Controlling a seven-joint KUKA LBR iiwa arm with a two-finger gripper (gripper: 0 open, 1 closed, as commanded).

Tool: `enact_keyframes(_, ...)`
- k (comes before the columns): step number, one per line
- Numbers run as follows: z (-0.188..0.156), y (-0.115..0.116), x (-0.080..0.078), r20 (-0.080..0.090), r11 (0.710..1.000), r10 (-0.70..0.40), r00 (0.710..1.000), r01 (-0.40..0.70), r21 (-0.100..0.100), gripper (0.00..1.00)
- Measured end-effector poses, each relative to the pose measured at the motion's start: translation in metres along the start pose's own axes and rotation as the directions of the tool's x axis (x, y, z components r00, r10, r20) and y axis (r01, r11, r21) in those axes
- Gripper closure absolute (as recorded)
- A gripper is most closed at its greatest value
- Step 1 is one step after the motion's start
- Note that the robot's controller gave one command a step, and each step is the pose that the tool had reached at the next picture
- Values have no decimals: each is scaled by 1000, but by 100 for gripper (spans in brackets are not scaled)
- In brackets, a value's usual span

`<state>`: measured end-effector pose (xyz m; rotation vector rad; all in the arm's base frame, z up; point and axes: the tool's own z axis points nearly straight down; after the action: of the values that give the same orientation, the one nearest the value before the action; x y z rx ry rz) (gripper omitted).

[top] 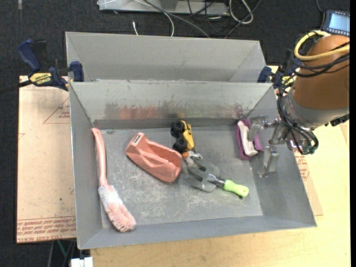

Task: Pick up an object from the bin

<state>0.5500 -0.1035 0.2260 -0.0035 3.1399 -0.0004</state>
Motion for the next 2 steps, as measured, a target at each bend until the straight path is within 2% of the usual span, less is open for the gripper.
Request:
enact_keyframes(1, 0, 0, 0, 0, 1000, 0, 1000, 0, 0, 0)
enact_keyframes(2, 54, 26, -12, -2, 1000, 16, 1000, -16, -3, 0)
